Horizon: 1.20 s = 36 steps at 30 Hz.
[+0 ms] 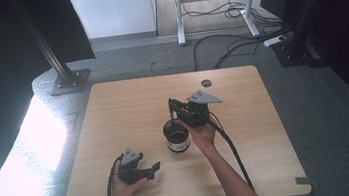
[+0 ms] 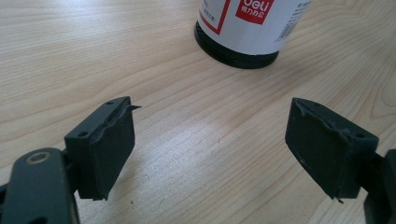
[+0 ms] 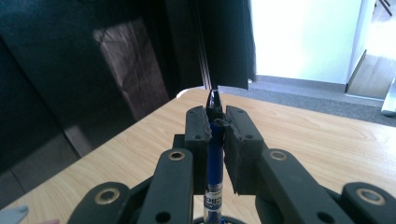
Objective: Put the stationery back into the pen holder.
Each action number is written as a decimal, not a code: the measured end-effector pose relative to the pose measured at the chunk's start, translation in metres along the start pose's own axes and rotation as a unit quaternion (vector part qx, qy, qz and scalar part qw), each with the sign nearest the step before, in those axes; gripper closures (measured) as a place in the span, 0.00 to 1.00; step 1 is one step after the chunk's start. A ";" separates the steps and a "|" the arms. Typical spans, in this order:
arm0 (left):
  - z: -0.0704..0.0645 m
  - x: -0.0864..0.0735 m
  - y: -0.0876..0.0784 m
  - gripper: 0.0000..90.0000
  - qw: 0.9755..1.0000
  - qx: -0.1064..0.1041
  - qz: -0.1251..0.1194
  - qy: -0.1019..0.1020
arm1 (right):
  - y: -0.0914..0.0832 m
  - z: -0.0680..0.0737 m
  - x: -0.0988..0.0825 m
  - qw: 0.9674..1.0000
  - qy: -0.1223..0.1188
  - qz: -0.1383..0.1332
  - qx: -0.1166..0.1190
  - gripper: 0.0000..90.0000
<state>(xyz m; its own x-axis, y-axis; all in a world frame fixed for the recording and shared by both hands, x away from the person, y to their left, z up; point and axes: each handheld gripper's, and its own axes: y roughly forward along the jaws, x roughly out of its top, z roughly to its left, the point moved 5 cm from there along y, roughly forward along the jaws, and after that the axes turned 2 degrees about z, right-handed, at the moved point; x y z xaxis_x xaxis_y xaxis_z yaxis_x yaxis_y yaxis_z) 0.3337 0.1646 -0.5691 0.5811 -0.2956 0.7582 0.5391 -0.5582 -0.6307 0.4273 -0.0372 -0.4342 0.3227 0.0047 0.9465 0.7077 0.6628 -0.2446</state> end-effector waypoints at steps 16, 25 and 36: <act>-0.001 -0.002 0.003 0.18 1.000 0.000 0.007 0.004 | 0.004 -0.010 -0.035 0.999 -0.008 0.041 -0.013 0.86; -0.001 -0.002 0.004 0.18 1.000 0.001 0.010 0.006 | 0.005 -0.016 -0.041 0.998 -0.010 0.051 -0.024 0.86; -0.001 -0.003 0.005 0.18 1.000 0.001 0.012 0.007 | 0.005 -0.019 -0.042 0.997 -0.028 0.056 -0.045 0.62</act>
<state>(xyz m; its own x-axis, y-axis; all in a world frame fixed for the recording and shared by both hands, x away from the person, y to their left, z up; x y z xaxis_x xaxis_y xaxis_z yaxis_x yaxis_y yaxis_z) 0.3337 0.1618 -0.5740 0.5858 -0.3194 0.7449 0.5256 -0.5499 -0.6491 0.4288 -0.0480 -0.4791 0.3690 0.1183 0.9219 0.7235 0.5861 -0.3648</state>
